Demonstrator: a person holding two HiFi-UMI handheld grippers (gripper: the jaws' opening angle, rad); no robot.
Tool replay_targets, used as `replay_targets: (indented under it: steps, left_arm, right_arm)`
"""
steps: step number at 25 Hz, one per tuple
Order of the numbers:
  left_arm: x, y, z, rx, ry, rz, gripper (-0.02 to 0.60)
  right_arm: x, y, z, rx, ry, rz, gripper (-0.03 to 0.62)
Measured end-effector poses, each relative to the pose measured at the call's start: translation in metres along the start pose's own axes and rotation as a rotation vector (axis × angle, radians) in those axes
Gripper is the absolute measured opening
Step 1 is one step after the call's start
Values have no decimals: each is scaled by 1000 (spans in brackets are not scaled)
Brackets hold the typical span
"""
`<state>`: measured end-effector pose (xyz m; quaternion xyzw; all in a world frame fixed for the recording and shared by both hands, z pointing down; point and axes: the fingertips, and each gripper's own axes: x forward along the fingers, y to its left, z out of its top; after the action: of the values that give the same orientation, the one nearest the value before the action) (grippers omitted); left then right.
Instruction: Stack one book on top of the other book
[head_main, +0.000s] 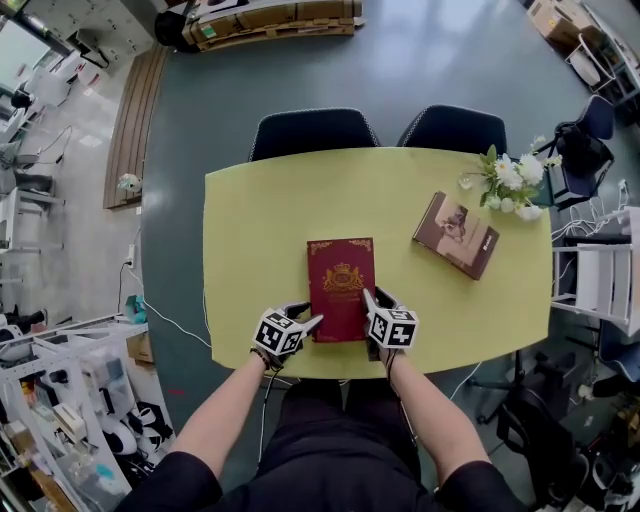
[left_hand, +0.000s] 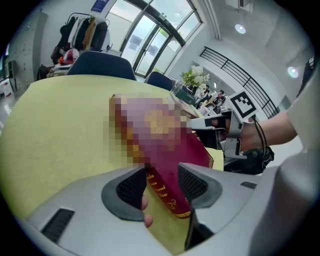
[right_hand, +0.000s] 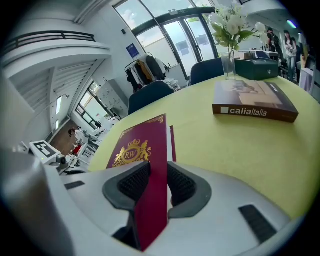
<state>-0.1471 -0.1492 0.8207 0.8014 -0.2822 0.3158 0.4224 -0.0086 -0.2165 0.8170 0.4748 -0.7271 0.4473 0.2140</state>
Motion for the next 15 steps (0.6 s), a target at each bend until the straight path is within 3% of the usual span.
replay_targets:
  steps: [10, 15]
  left_arm:
    - [-1, 4, 2, -38, -14, 57, 202]
    - [-19, 13, 7, -121, -98, 175, 202]
  right_arm:
    - [-2, -1, -3, 17, 1, 19, 123]
    - [-24, -24, 9, 29, -40, 13, 126]
